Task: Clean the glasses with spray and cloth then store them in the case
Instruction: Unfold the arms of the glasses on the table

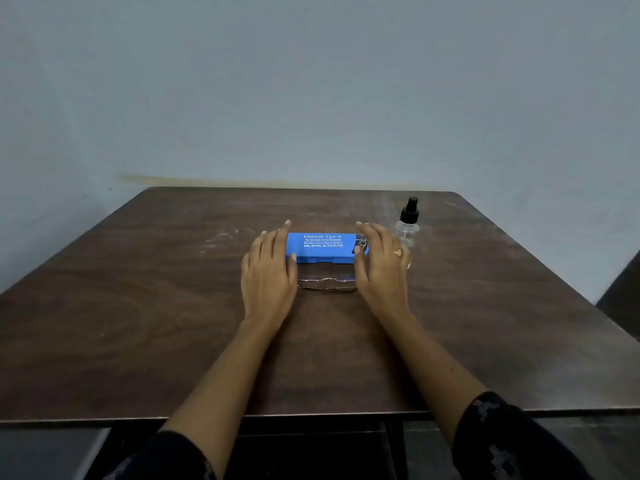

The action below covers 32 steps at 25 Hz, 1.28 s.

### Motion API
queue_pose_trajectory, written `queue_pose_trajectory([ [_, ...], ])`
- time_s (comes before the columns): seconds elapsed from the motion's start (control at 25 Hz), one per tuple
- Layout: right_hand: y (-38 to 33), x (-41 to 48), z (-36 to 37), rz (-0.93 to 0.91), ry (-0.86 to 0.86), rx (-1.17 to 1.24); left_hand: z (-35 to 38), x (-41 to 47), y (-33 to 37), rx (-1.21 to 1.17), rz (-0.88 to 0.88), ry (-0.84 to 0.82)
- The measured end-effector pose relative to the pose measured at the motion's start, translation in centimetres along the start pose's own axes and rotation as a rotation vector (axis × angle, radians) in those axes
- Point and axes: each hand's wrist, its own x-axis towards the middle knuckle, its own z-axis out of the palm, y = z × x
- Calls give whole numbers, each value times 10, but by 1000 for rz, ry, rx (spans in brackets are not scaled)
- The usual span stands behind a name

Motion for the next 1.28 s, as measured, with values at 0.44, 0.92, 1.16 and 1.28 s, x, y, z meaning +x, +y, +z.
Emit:
queue_pose_trajectory([
  [0.44,14,-7,-3,70,-76,311,-4,-8,-4,-310,-101,-44],
  [0.92,15,-19,-24,259,-197,340,-22,-18,-4,-222,-285,-185],
  [1.16,22,-20,-17,264,-197,374,-21,-18,-5,-310,-278,-176],
  [1.28,25,-19,-15,301,-179,480,-21,-17,-5,-402,-261,-124],
])
